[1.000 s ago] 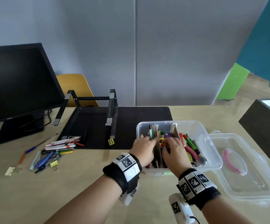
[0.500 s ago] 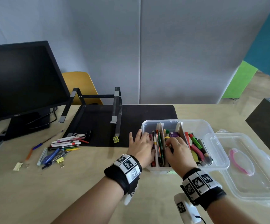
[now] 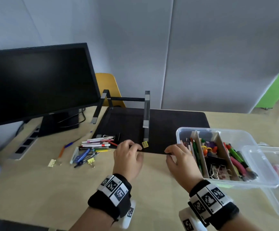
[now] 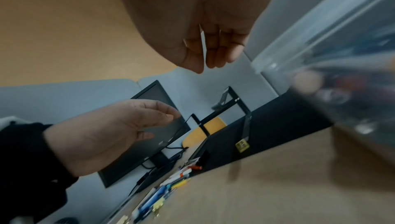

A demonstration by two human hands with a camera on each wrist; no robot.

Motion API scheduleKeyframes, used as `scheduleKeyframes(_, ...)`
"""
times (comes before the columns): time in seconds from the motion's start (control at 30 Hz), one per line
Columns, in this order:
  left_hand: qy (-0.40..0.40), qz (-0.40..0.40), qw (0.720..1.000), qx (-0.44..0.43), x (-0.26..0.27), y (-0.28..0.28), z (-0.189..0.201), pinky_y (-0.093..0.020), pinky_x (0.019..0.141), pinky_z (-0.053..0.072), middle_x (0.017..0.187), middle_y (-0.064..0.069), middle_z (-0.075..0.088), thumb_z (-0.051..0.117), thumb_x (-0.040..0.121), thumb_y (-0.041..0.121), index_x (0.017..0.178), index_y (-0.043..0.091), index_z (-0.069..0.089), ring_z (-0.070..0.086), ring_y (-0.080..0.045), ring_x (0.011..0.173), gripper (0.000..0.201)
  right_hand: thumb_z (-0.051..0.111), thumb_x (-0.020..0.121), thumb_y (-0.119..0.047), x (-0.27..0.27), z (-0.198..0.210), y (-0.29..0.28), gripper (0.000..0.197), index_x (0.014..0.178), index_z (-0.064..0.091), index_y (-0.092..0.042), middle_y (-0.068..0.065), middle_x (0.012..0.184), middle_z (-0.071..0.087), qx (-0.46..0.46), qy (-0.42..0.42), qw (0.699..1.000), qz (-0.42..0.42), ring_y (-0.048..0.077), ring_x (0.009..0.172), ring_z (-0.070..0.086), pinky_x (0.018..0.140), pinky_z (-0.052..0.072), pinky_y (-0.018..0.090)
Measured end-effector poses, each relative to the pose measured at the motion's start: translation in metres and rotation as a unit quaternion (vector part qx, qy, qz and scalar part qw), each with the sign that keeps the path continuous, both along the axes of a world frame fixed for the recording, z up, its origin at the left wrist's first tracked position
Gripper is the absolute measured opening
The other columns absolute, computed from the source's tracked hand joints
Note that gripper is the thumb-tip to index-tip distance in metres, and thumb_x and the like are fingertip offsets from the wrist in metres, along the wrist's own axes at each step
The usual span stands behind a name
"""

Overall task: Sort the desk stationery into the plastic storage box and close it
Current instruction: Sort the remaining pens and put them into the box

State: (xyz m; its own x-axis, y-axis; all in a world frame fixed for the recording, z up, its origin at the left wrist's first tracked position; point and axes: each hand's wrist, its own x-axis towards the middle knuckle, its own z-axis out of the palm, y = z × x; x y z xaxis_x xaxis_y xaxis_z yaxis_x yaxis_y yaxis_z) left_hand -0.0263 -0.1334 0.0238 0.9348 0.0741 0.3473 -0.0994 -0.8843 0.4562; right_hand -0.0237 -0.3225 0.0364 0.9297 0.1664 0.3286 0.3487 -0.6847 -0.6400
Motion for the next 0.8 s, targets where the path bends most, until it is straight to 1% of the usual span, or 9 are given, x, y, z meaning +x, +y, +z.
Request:
scheduleKeyframes(0.07, 0.053, 0.018, 0.998, 0.014, -0.003, 0.026, -0.002, -0.034, 0.091, 0.039, 0.109, 0.001, 0.055, 0.06, 0.086, 0.019, 0.104, 0.02, 0.067, 0.05, -0.022, 0.109, 0.02, 0.057, 0.082, -0.005, -0.001, -0.004, 0.024, 0.018, 0.097, 0.067, -0.011, 0.0, 0.1, 0.059, -0.009, 0.039, 0.999, 0.022, 0.018, 0.096, 0.056, 0.086, 0.046, 0.027)
scheduleKeyframes(0.17, 0.118, 0.051, 0.991, 0.028, -0.005, 0.066, -0.008, -0.031, 0.098, 0.035, 0.122, 0.0, 0.051, 0.055, 0.09, 0.026, 0.117, 0.021, 0.061, 0.045, -0.021, 0.118, 0.028, 0.055, 0.084, -0.008, 0.002, -0.012, 0.061, 0.021, 0.102, 0.065, -0.012, 0.001, 0.105, 0.058, -0.016, 0.082, 0.995, 0.057, 0.017, 0.101, 0.054, 0.09, 0.044, 0.024)
scheduleKeyframes(0.33, 0.194, 0.106, 0.975, 0.022, -0.005, 0.126, -0.023, -0.035, 0.102, 0.036, 0.129, -0.005, 0.049, 0.056, 0.089, 0.027, 0.121, 0.021, 0.059, 0.042, -0.024, 0.124, 0.032, 0.051, 0.087, -0.015, 0.008, -0.026, 0.116, 0.024, 0.11, 0.058, -0.018, -0.007, 0.106, 0.05, -0.043, 0.19, 0.976, 0.098, 0.014, 0.104, 0.052, 0.09, 0.043, 0.024)
scheduleKeyframes(0.4, 0.22, 0.131, 0.966, 0.024, -0.003, 0.147, -0.028, -0.036, 0.101, 0.036, 0.13, -0.004, 0.049, 0.056, 0.089, 0.027, 0.12, 0.023, 0.059, 0.042, -0.025, 0.123, 0.031, 0.051, 0.087, -0.016, 0.01, -0.033, 0.135, 0.024, 0.11, 0.057, -0.019, -0.008, 0.105, 0.048, -0.053, 0.216, 0.969, 0.108, 0.013, 0.101, 0.053, 0.088, 0.044, 0.024)
scheduleKeyframes(0.47, 0.244, 0.151, 0.958, 0.019, 0.0, 0.165, -0.032, -0.037, 0.098, 0.039, 0.127, -0.005, 0.05, 0.055, 0.088, 0.024, 0.114, 0.024, 0.062, 0.045, -0.028, 0.119, 0.028, 0.051, 0.088, -0.017, 0.012, -0.041, 0.153, 0.025, 0.113, 0.055, -0.018, -0.004, 0.11, 0.051, -0.069, 0.238, 0.961, 0.12, 0.014, 0.099, 0.054, 0.086, 0.044, 0.022)
scheduleKeyframes(0.57, 0.269, 0.173, 0.948, 0.008, 0.006, 0.19, -0.04, -0.039, 0.095, 0.043, 0.12, -0.007, 0.05, 0.055, 0.086, 0.021, 0.105, 0.022, 0.065, 0.047, -0.029, 0.114, 0.021, 0.051, 0.089, -0.018, 0.016, -0.055, 0.179, 0.028, 0.117, 0.053, -0.017, 0.001, 0.117, 0.053, -0.098, 0.262, 0.95, 0.139, 0.017, 0.103, 0.054, 0.088, 0.043, 0.025)
scheduleKeyframes(0.67, 0.288, 0.181, 0.94, 0.004, 0.014, 0.214, -0.053, -0.036, 0.094, 0.039, 0.117, -0.005, 0.047, 0.053, 0.087, 0.022, 0.103, 0.024, 0.061, 0.044, -0.028, 0.115, 0.018, 0.051, 0.089, -0.018, 0.021, -0.068, 0.203, 0.032, 0.121, 0.051, -0.018, 0.001, 0.122, 0.052, -0.112, 0.29, 0.939, 0.148, 0.017, 0.109, 0.053, 0.09, 0.043, 0.025)
scheduleKeyframes(0.73, 0.295, 0.174, 0.94, -0.002, 0.02, 0.229, -0.065, -0.036, 0.093, 0.039, 0.113, -0.007, 0.05, 0.054, 0.085, 0.024, 0.102, 0.026, 0.061, 0.044, -0.028, 0.115, 0.019, 0.051, 0.09, -0.017, 0.023, -0.075, 0.217, 0.037, 0.126, 0.049, -0.018, 0.002, 0.127, 0.051, -0.122, 0.304, 0.931, 0.161, 0.018, 0.115, 0.051, 0.093, 0.041, 0.025)
scheduleKeyframes(0.8, 0.313, 0.17, 0.934, -0.01, 0.025, 0.238, -0.074, -0.037, 0.095, 0.041, 0.116, -0.009, 0.052, 0.056, 0.084, 0.027, 0.11, 0.028, 0.061, 0.044, -0.028, 0.115, 0.026, 0.051, 0.089, -0.016, 0.026, -0.081, 0.231, 0.042, 0.131, 0.046, -0.017, 0.003, 0.13, 0.049, -0.141, 0.302, 0.927, 0.175, 0.02, 0.121, 0.047, 0.098, 0.039, 0.027)
